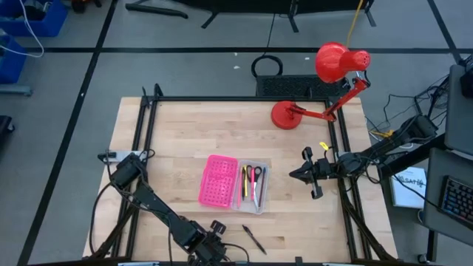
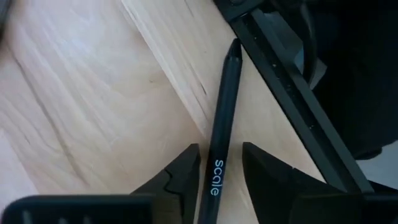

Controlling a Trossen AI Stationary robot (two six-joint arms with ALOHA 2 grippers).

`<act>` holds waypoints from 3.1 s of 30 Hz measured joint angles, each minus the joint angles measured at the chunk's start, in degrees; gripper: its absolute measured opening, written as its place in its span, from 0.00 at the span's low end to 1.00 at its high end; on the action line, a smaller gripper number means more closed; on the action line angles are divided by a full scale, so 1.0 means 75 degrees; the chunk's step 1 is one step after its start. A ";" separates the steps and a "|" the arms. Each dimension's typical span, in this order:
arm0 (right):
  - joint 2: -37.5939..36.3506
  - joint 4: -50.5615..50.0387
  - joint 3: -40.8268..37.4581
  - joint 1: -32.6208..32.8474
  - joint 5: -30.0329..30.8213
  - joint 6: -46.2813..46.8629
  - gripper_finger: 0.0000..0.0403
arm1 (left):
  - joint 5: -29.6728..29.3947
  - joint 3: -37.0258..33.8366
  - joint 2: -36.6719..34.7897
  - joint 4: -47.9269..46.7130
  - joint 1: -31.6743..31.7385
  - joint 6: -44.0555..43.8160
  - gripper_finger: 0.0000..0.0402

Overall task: Pick & place school supplies into a supply box
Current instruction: Put the left black pen into the pink box

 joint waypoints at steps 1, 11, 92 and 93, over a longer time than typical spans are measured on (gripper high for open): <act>-0.0002 -0.0003 0.0000 0.0000 0.0000 0.0000 0.00 | 0.0027 0.0000 0.0000 -0.0168 0.0053 0.0019 0.29; -0.0001 -0.0376 0.0000 -0.0003 0.0530 0.0246 0.00 | 0.0568 0.0017 -0.0048 -0.0907 0.0501 0.0563 0.18; 0.0000 -0.0405 0.0001 -0.0003 0.0597 0.0640 0.00 | -0.0929 0.1117 -0.0106 -0.3786 0.0175 0.0379 0.05; -0.0002 -0.0405 0.0000 -0.0003 0.0597 0.0659 0.00 | -0.1007 0.1290 -0.0085 -0.3878 0.0186 0.0426 0.02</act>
